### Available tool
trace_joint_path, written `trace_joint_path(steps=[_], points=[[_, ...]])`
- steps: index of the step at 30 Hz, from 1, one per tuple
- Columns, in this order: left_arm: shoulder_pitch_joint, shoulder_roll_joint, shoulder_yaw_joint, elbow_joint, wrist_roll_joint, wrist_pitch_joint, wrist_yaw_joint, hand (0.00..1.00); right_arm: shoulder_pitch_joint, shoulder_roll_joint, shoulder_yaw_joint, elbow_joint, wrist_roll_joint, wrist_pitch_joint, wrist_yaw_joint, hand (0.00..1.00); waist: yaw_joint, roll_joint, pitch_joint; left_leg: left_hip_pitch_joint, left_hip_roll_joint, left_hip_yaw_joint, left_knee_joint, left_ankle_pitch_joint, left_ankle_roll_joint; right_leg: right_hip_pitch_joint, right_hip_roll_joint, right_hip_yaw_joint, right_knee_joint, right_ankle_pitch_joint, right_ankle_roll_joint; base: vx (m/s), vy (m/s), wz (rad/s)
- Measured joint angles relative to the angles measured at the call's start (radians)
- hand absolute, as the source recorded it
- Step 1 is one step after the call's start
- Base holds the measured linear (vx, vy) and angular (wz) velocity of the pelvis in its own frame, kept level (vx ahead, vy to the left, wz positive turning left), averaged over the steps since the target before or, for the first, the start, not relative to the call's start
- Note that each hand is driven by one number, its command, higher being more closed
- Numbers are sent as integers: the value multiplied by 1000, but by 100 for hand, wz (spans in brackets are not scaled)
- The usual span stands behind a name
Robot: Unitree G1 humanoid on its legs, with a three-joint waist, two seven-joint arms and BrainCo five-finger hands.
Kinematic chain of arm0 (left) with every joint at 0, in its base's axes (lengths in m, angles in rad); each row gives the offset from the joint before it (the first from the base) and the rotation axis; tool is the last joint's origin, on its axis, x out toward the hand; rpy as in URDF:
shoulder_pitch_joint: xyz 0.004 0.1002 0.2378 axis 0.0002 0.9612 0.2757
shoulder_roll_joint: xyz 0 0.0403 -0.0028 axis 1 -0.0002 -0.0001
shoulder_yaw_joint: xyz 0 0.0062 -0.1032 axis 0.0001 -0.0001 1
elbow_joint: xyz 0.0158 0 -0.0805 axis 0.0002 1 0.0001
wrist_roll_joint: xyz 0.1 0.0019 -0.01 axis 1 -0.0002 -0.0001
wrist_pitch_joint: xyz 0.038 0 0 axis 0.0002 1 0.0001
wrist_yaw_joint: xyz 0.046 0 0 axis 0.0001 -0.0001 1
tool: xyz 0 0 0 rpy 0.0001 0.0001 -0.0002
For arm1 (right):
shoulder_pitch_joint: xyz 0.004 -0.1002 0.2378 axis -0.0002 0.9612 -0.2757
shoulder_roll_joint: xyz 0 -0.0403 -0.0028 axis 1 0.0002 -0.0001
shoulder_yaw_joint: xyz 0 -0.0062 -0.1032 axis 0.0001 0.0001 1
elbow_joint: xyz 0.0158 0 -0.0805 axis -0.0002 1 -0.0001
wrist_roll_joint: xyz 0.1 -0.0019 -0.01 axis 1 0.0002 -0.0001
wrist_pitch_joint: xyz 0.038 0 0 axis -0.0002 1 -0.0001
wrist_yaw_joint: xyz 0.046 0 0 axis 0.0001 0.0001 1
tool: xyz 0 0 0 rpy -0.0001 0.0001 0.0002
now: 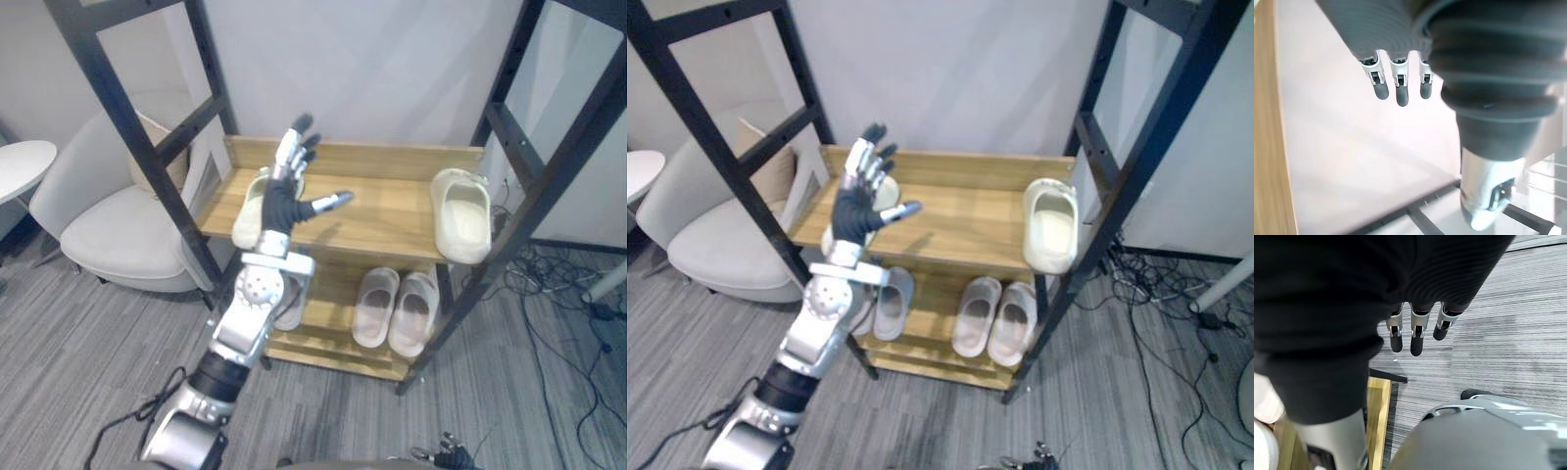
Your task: Organize the slippers on the shoe rack
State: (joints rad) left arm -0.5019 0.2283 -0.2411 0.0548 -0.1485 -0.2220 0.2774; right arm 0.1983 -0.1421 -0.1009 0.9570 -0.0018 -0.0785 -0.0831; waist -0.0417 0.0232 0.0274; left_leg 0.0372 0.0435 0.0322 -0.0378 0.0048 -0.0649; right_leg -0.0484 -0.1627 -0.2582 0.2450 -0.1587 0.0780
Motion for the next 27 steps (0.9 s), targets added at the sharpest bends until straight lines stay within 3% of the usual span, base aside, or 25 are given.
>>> trace_joint_path(steps=[6,13,18,27], points=[[-137,193,67,218,61,47,16,0,-5,7,-3,-5,0,1,7,0,-15,-4,-2,-5,2,24,-12,0,0,-19,8,23,-16,15,-5,27,-7,-12],[-199,350,89,353,72,77,23,0,-18,14,-8,-11,2,1,23,0,-17,2,4,-18,0,41,-13,0,0,-17,20,49,-86,62,-3,30,11,-13],[-252,394,90,490,91,104,21,0,-10,17,-5,-48,1,-1,23,0,-22,11,20,-20,0,47,-13,-1,1,-13,24,60,-115,83,-3,-14,15,-7],[-285,412,89,575,159,121,-21,0,-2,14,0,-78,1,-2,22,0,-27,27,34,-20,2,64,-18,-3,4,-21,29,80,-129,95,-2,-8,5,-7]])
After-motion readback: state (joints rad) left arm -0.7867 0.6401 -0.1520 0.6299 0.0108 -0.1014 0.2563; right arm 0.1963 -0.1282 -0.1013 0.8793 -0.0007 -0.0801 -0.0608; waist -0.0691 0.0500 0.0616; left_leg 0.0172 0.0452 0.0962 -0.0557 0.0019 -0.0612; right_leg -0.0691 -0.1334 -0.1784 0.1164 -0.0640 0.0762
